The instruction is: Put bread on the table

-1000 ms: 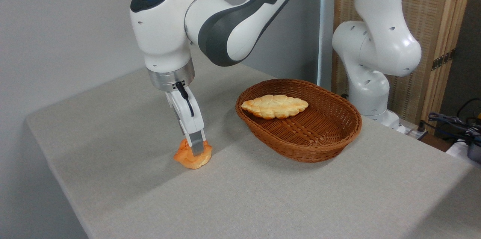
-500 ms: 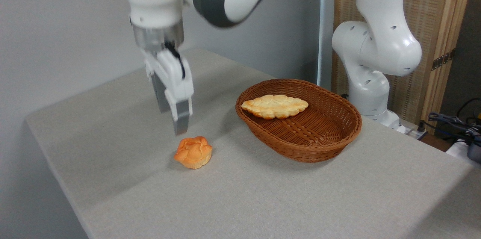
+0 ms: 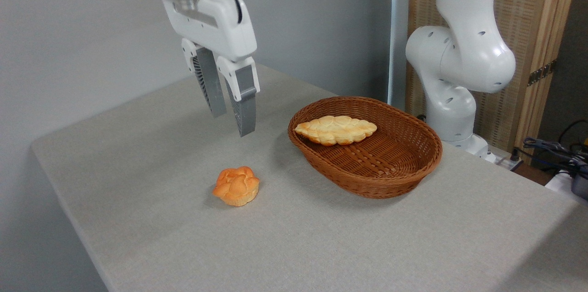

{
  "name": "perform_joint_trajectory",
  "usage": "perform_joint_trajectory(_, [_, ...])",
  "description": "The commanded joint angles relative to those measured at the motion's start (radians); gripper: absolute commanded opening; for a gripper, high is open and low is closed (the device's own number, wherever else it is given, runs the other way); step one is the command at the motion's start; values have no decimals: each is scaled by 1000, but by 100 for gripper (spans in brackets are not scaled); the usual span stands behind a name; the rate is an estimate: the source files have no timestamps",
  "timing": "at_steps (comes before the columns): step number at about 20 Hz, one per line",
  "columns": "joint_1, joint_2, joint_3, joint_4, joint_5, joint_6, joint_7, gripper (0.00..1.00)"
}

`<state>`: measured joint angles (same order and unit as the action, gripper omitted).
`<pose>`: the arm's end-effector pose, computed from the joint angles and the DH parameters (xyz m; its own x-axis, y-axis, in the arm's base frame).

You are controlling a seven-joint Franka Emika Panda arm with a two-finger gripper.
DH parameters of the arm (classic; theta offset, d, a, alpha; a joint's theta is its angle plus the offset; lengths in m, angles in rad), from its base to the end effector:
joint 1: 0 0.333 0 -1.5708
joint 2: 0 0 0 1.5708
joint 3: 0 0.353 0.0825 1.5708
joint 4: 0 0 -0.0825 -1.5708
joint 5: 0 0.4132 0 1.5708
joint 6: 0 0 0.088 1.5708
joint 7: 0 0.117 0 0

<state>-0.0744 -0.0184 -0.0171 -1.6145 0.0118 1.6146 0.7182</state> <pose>0.5790 -0.0519 0.6441 0.6894 -0.7244 0.0060 -0.7242 -0.6893 -0.0213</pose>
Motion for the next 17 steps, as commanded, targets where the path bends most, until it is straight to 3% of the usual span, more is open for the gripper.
perform_joint_trajectory(1, [-1, 15, 65, 44, -76, -27, -3, 100])
perform_joint_trajectory(4, [4, 14, 60, 42, -76, -22, -3, 100])
perform_joint_trajectory(7, [56, 14, 5, 39, -76, -21, -3, 100])
perform_joint_trajectory(17, [56, 14, 0, 30, -76, -21, -2, 100])
